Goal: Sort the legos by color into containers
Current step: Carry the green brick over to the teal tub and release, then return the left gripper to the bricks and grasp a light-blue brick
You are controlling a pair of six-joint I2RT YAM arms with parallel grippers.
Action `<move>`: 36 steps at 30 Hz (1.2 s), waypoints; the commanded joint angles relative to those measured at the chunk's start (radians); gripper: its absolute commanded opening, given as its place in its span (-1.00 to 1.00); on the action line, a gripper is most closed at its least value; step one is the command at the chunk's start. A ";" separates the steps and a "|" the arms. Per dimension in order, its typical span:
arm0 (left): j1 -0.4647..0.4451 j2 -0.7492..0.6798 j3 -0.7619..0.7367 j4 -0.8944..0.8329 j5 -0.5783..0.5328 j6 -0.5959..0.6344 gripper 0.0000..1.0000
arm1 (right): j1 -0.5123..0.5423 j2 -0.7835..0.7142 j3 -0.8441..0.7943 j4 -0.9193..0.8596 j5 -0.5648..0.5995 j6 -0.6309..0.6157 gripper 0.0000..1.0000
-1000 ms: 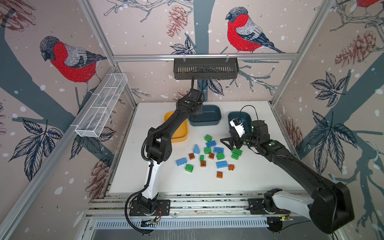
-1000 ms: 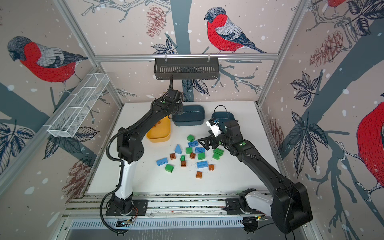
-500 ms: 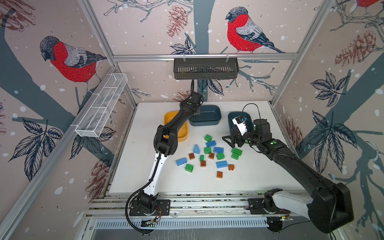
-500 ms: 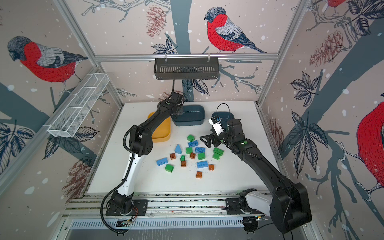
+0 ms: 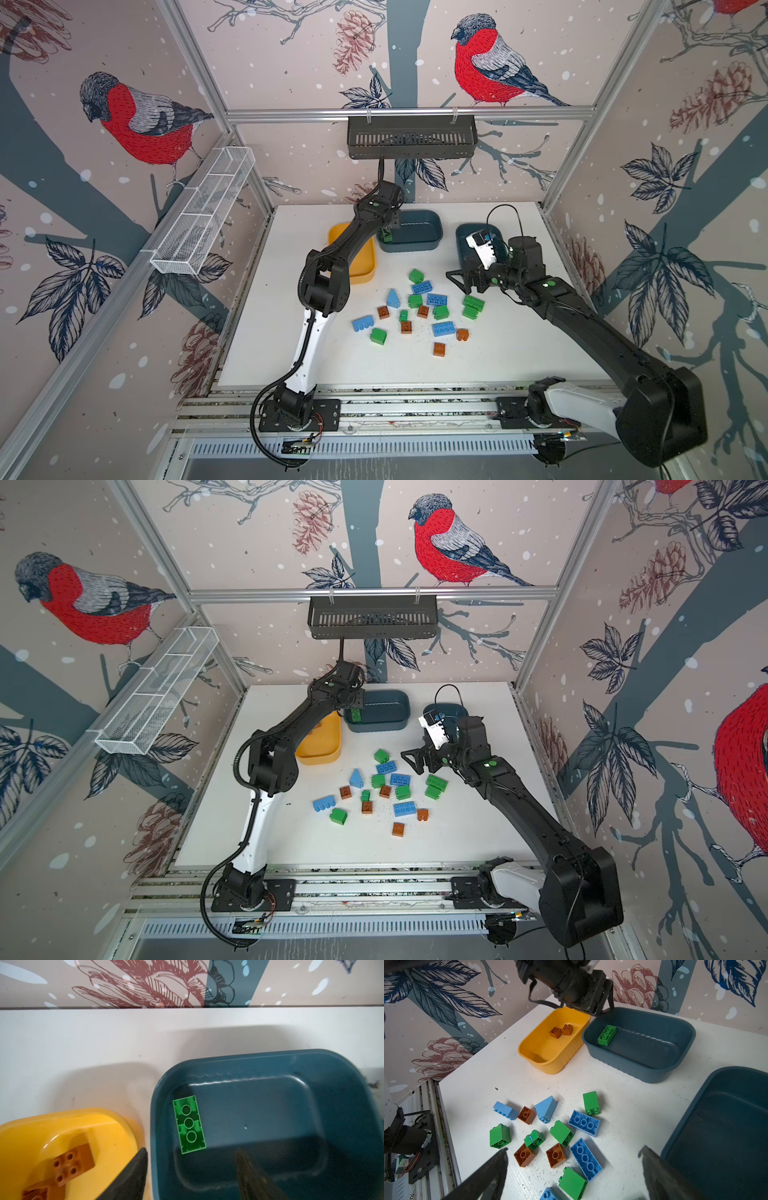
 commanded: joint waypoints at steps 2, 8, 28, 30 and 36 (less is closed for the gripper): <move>-0.008 -0.135 -0.094 -0.108 0.066 0.075 0.39 | -0.001 -0.008 0.005 -0.003 -0.011 -0.022 0.99; -0.029 -0.393 -0.423 -0.116 0.088 0.171 0.40 | -0.001 -0.010 -0.003 -0.004 -0.027 -0.023 0.99; -0.109 -0.888 -1.192 -0.113 0.312 0.559 0.36 | 0.000 -0.047 -0.059 -0.025 -0.046 -0.033 0.99; -0.119 -0.893 -1.224 -0.096 0.301 0.573 0.34 | 0.000 -0.053 -0.064 -0.026 -0.044 -0.031 0.99; -0.126 -0.840 -1.232 -0.090 0.259 0.600 0.29 | 0.001 -0.063 -0.069 -0.033 -0.041 -0.029 0.99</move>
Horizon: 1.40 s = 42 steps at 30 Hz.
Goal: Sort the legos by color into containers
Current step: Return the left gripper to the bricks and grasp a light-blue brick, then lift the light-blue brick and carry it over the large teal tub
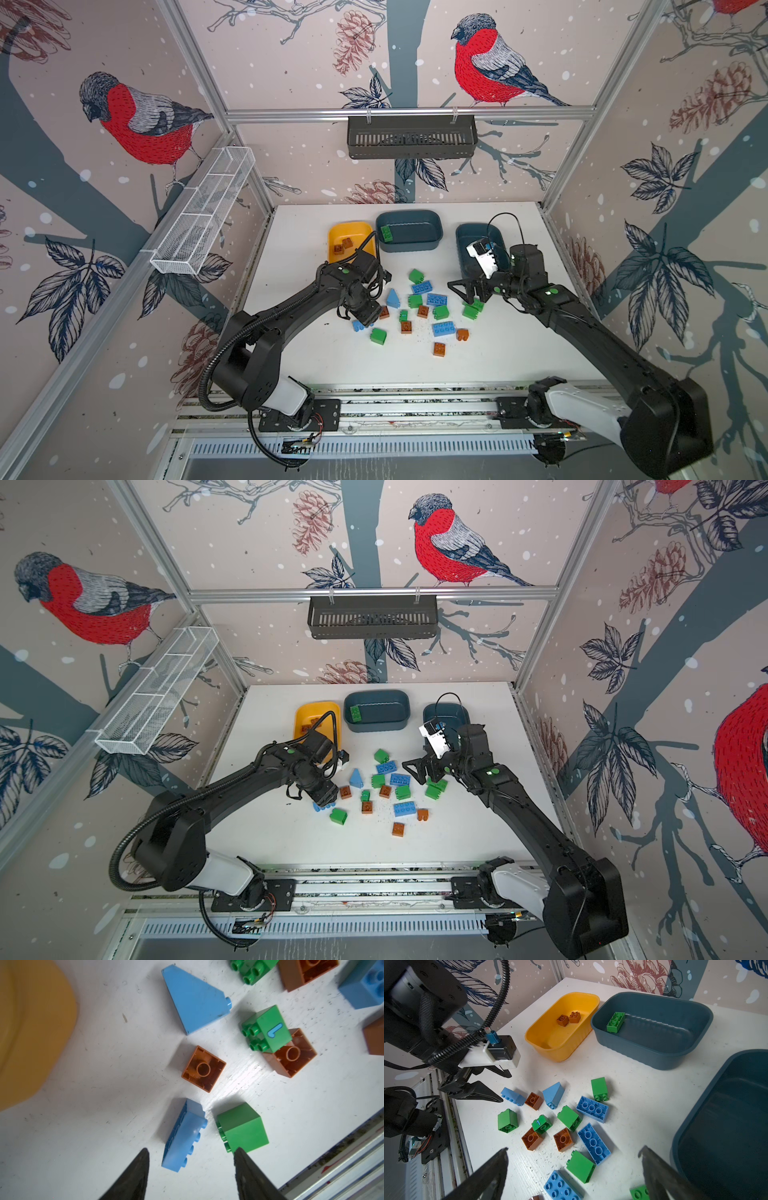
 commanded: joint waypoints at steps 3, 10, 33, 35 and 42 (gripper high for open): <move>-0.007 0.052 -0.017 0.017 -0.046 0.068 0.28 | -0.001 -0.007 0.000 -0.003 -0.003 -0.011 0.99; -0.011 0.056 -0.089 0.082 -0.095 0.088 0.22 | -0.001 -0.007 -0.011 -0.004 -0.006 -0.015 0.99; -0.020 0.134 -0.069 0.118 -0.127 0.064 -0.63 | -0.011 0.016 -0.009 0.012 -0.015 -0.014 0.99; -0.021 0.126 -0.048 0.092 -0.122 0.059 -0.65 | -0.012 0.019 -0.006 0.009 -0.014 -0.017 0.99; -0.019 0.098 0.171 0.000 -0.053 0.001 -0.65 | -0.017 0.031 0.019 0.021 -0.028 -0.013 0.99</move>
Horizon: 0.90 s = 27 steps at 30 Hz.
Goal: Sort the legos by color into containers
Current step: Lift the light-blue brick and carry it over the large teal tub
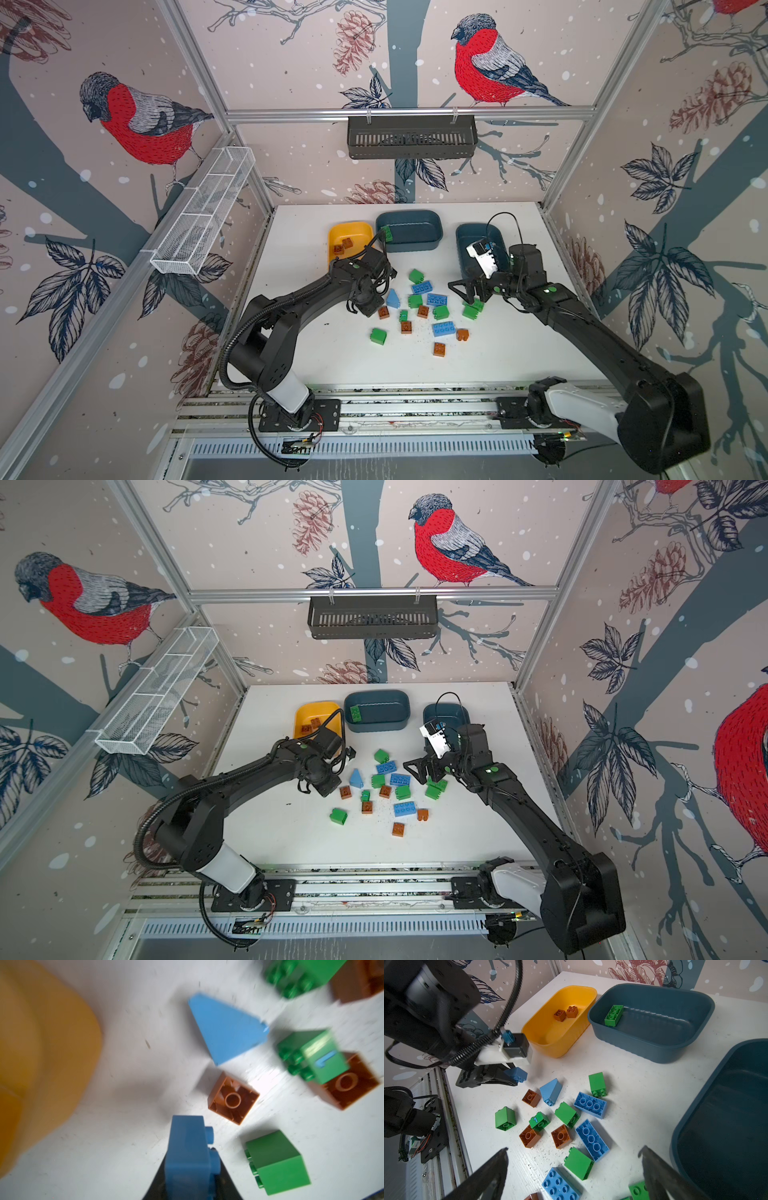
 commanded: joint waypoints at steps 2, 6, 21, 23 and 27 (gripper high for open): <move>0.002 0.014 0.158 -0.049 0.043 -0.077 -0.65 | -0.002 0.008 0.022 0.035 -0.029 -0.004 0.99; 0.013 0.107 0.333 -0.042 0.036 -0.149 -0.65 | -0.003 0.009 0.029 0.076 -0.050 0.023 0.99; 0.110 0.576 0.877 0.138 -0.055 -0.415 -0.65 | -0.035 0.072 0.089 0.161 -0.047 0.075 0.99; 0.116 0.634 0.935 0.144 -0.072 -0.449 -0.64 | -0.042 0.080 0.096 0.153 -0.042 0.074 0.99; 0.125 0.745 1.052 0.135 -0.064 -0.480 -0.65 | -0.054 0.081 0.098 0.142 -0.040 0.070 0.99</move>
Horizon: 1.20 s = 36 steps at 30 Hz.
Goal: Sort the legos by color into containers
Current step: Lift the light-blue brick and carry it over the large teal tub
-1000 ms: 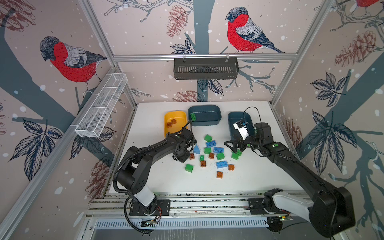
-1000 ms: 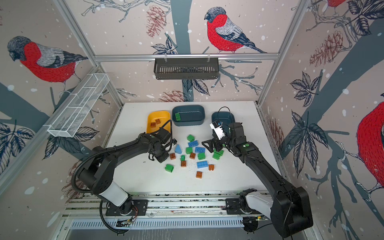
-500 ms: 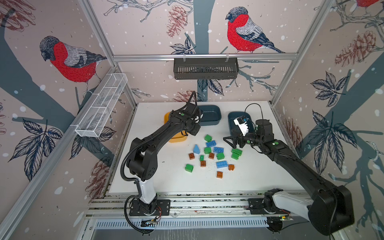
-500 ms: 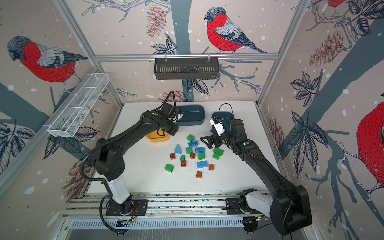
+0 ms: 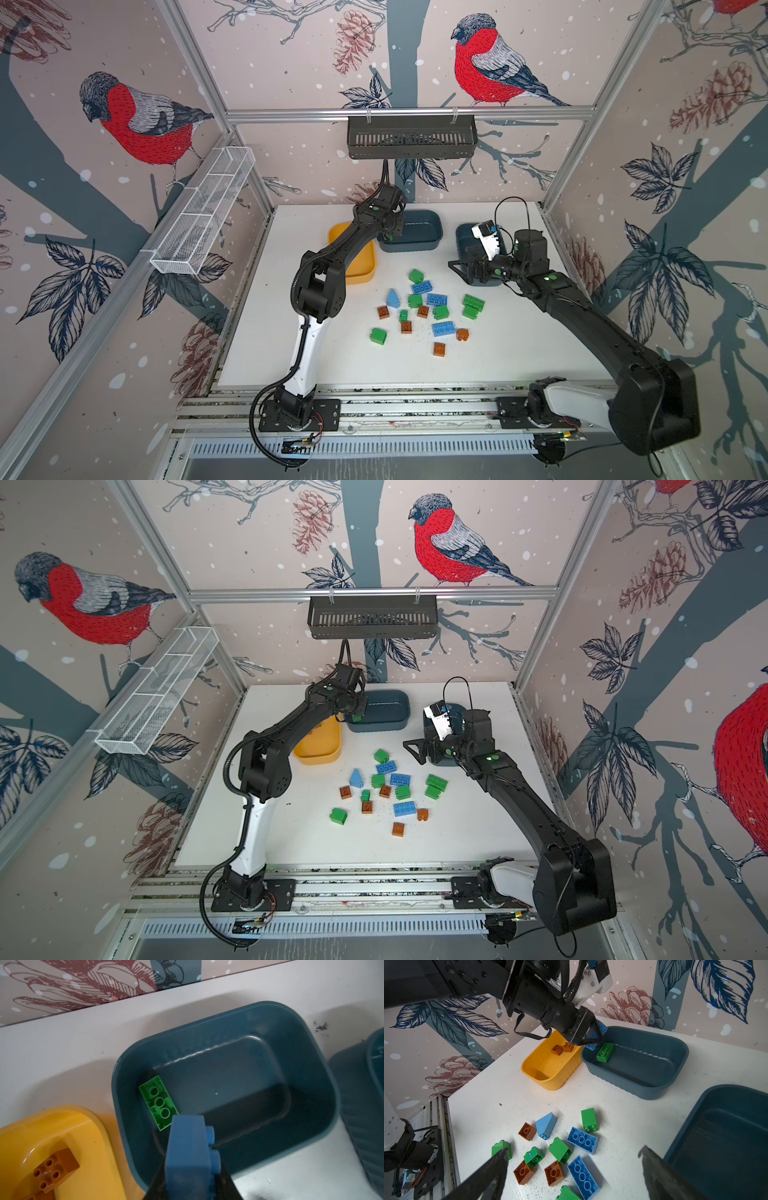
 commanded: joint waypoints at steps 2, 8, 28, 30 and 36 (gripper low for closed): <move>0.006 0.082 0.095 0.017 -0.010 -0.064 -0.66 | -0.011 -0.001 0.005 0.006 0.010 0.003 0.99; 0.012 0.107 0.083 0.122 0.100 -0.090 -0.66 | -0.019 -0.001 -0.005 -0.002 0.012 0.000 0.99; -0.180 0.078 0.086 0.256 0.329 -0.310 -0.68 | -0.140 -0.060 -0.055 -0.041 0.057 -0.023 0.99; -0.203 0.093 0.095 0.278 0.323 -0.329 -0.68 | -0.151 -0.071 -0.060 -0.035 0.065 -0.016 0.99; -0.252 0.175 0.184 0.303 0.295 -0.368 -0.69 | -0.168 -0.098 -0.075 -0.042 0.090 -0.001 0.99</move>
